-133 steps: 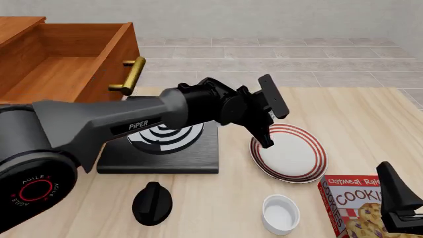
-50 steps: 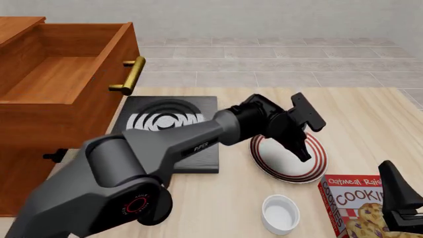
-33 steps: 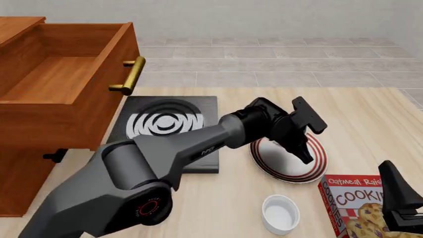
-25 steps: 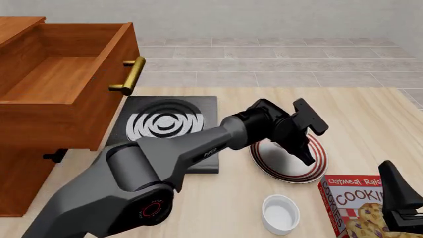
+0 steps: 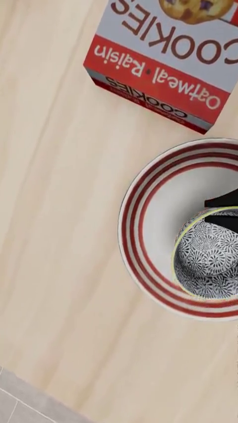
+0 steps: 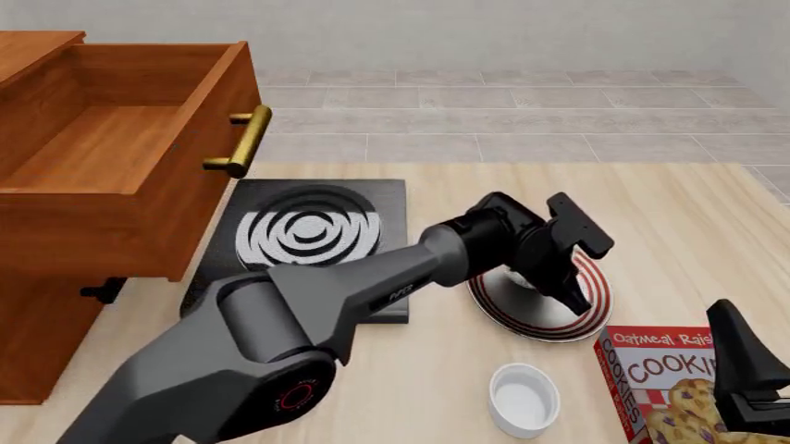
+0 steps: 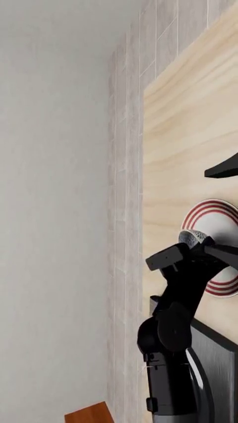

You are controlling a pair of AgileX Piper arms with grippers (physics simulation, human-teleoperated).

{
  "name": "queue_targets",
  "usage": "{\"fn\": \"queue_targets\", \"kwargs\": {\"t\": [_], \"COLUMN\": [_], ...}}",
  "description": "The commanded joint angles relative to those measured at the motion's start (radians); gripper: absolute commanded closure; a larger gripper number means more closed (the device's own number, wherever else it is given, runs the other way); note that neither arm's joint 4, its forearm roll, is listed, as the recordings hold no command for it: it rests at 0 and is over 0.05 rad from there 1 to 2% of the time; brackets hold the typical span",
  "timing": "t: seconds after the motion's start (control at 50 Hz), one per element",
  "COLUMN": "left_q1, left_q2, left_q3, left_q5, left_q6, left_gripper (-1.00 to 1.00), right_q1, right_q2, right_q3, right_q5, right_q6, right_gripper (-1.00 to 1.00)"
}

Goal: Pick the akita bowl in the top layer of the wooden cabinet and place it on the plate.

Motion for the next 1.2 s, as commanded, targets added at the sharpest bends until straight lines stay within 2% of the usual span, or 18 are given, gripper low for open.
{"fn": "queue_targets", "kwargs": {"t": [0.02,0.3,0.42,0.44,0.86,1.2], "left_q1": [0.0,-0.005,-0.013,-0.012,-0.022,-0.036], "left_q2": [-0.002,0.01,0.026,0.027,0.01,-0.016], "left_q3": [0.002,-0.006,-0.042,-0.044,-0.023,-0.071], "left_q5": [0.001,0.009,0.034,0.035,0.032,0.077], "left_q6": [-0.021,-0.04,-0.051,-0.052,-0.052,-0.05], "left_gripper": [1.0,1.0,1.0,-1.0,-1.0,-1.0], "right_q1": [0.0,0.0,0.0,0.0,0.0,0.001], "right_q2": [0.001,0.001,0.0,0.0,-0.001,0.0], "right_q3": [0.0,0.0,0.0,0.0,-0.002,0.0], "right_q5": [-0.001,-0.001,0.0,0.0,0.001,-0.002], "right_q6": [-0.001,-0.001,-0.002,-0.001,-0.005,-0.012], "right_gripper": [-1.0,-1.0,-1.0,-1.0,-1.0,-1.0]}}
